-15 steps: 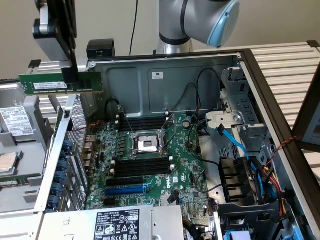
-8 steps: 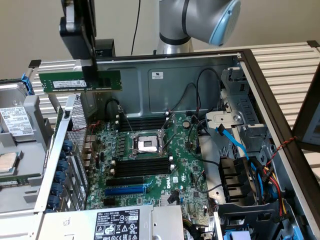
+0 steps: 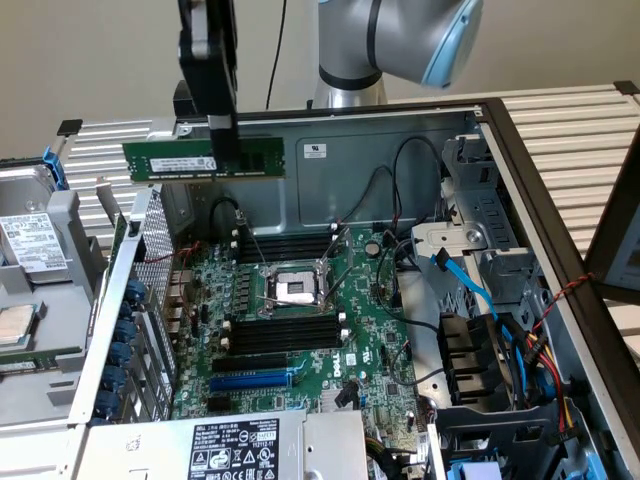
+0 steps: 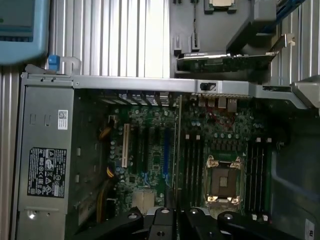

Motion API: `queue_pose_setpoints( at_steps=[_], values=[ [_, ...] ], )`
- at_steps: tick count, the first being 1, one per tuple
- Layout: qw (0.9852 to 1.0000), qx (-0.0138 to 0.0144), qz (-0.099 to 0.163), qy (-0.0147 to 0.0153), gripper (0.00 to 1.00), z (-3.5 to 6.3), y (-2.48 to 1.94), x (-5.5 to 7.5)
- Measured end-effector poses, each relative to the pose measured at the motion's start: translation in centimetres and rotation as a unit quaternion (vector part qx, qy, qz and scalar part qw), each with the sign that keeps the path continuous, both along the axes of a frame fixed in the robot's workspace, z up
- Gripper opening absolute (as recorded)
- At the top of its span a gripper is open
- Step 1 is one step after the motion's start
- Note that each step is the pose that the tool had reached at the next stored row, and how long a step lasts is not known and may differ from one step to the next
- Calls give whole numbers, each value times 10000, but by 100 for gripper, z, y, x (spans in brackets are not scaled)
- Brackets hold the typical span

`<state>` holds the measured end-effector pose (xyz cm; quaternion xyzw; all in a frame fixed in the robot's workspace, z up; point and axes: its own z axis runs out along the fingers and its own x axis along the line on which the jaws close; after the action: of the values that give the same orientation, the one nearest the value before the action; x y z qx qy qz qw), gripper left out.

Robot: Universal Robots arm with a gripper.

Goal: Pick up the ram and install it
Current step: 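Pick up the ram and move it above insertion slot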

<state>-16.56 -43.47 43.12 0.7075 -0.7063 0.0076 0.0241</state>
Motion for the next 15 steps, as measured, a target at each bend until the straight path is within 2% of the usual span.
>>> queue_pose_setpoints(
  at_steps=[15],
  values=[
    [10000, 0, 0, 1, 14, 0, 0, 682]
  ],
)
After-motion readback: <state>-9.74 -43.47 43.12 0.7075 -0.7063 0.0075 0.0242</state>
